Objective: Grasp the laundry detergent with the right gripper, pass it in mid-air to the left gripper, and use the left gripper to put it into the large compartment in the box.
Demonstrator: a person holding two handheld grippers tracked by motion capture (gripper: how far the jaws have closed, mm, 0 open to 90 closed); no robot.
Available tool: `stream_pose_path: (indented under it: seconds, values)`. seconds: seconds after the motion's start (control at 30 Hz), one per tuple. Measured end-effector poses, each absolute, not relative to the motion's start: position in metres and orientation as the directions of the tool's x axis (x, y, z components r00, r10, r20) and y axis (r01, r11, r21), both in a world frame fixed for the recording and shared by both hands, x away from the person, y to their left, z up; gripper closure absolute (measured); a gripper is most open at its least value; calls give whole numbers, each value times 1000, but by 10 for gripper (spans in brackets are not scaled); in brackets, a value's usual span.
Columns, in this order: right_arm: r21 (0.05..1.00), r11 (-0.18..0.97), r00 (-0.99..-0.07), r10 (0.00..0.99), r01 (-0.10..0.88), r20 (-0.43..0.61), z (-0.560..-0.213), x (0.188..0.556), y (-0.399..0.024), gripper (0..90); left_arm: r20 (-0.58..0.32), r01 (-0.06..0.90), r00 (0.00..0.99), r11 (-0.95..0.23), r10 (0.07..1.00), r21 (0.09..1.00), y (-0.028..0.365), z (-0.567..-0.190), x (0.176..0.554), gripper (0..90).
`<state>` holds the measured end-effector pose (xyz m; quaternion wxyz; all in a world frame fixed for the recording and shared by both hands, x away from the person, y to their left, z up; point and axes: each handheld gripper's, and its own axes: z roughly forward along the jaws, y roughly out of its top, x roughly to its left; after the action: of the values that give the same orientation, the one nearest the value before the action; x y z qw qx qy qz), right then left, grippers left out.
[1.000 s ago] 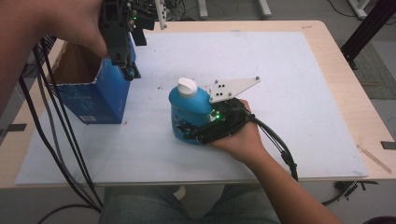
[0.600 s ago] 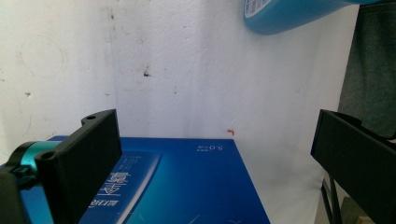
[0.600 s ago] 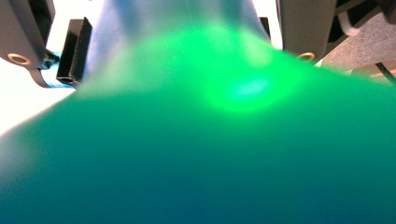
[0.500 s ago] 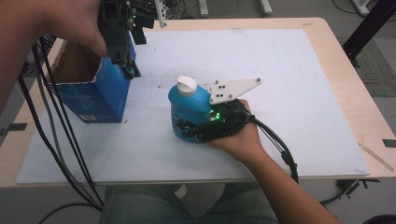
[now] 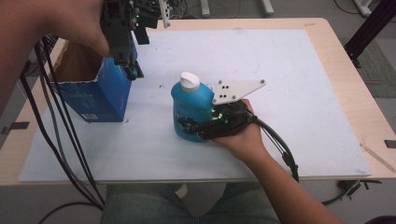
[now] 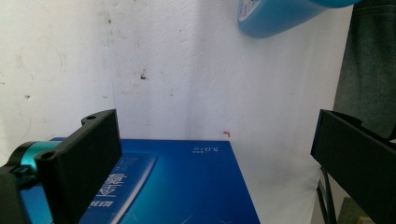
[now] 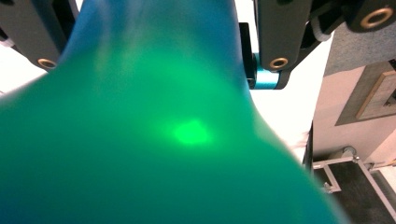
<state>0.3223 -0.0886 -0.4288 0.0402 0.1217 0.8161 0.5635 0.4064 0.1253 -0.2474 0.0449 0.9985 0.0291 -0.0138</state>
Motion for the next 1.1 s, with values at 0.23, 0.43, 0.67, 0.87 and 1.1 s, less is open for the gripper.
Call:
stream_pose_path:
  seconds: [0.23, 0.43, 0.67, 0.87, 1.1]
  values:
    - [922, 355, -969, 238, 156, 73, -422, 325, -91, 460, -36, 42, 999, -995, 39, 86, 122, -246, 399, 17]
    - [916, 377, -976, 212, 136, 57, -413, 324, -90, 462, -37, 40, 999, -995, 37, 97, 120, -243, 394, 17]
    - [913, 393, -984, 173, 111, 45, -400, 324, -88, 461, -50, 25, 999, -995, 20, 99, 116, -239, 384, 17]
    - [910, 402, -987, 153, 104, 46, -387, 326, -89, 461, -63, 17, 998, -995, 10, 99, 107, -236, 376, 17]
    - [910, 405, -993, 114, 86, 44, -376, 325, -88, 461, -73, 6, 997, -995, -2, 98, 94, -232, 365, 17]
